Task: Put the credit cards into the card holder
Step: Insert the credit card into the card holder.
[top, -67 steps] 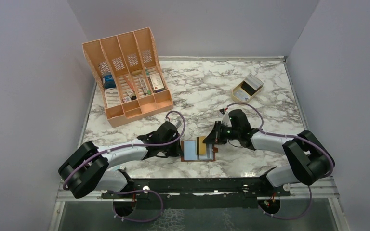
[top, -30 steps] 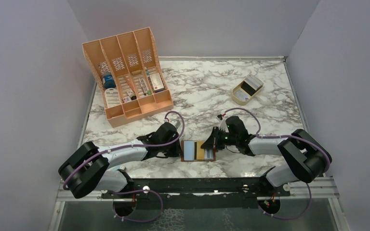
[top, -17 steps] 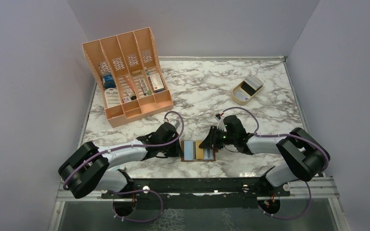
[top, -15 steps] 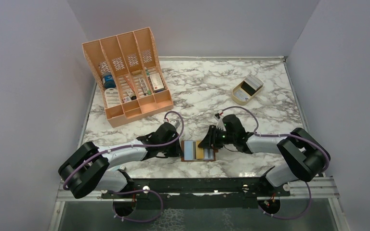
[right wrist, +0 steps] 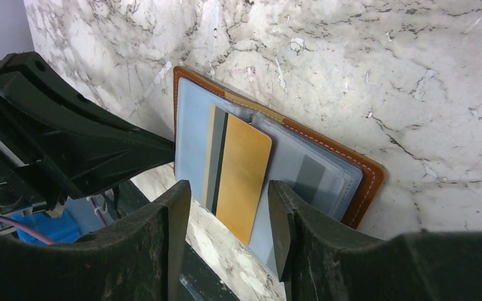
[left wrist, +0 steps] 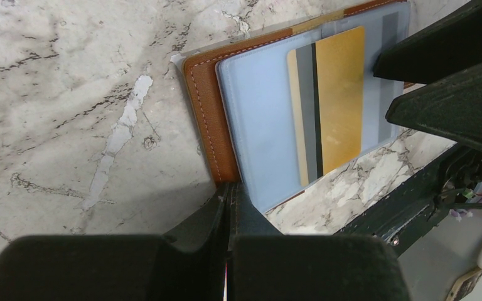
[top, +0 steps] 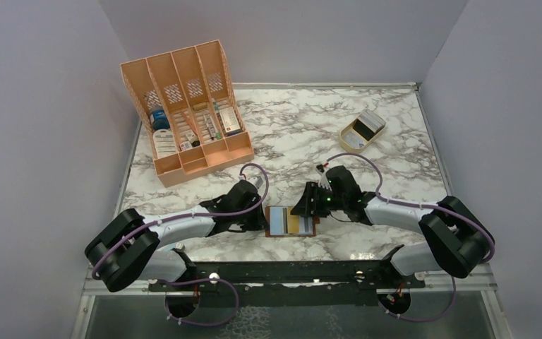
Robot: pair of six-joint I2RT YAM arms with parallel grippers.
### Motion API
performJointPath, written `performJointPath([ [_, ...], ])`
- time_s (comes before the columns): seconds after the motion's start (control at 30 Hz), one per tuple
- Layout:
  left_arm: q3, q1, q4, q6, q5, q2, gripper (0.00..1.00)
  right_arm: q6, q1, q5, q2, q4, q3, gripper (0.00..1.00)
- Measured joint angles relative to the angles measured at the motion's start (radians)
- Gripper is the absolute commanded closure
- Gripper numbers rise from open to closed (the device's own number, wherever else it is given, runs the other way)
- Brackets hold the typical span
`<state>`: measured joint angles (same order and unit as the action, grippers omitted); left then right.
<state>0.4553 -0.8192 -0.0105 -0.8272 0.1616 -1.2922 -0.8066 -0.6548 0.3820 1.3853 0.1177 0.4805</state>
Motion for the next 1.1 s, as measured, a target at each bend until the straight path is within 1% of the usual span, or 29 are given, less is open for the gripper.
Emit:
performJointPath([
  [0.47,-0.007,0.0,0.01,-0.013,0.0,0.003,1.0,-0.021,-0.046,-0.001,0.027,0.006,0.012,0.51],
  [0.8,-0.007,0.0,0.01,-0.013,0.0,0.003,1.0,-0.062,-0.09,0.001,0.075,0.06,0.022,0.52],
  [1.1,-0.009,0.0,0.014,-0.013,0.001,0.003,1.0,-0.065,-0.106,0.013,0.121,0.095,0.035,0.52],
])
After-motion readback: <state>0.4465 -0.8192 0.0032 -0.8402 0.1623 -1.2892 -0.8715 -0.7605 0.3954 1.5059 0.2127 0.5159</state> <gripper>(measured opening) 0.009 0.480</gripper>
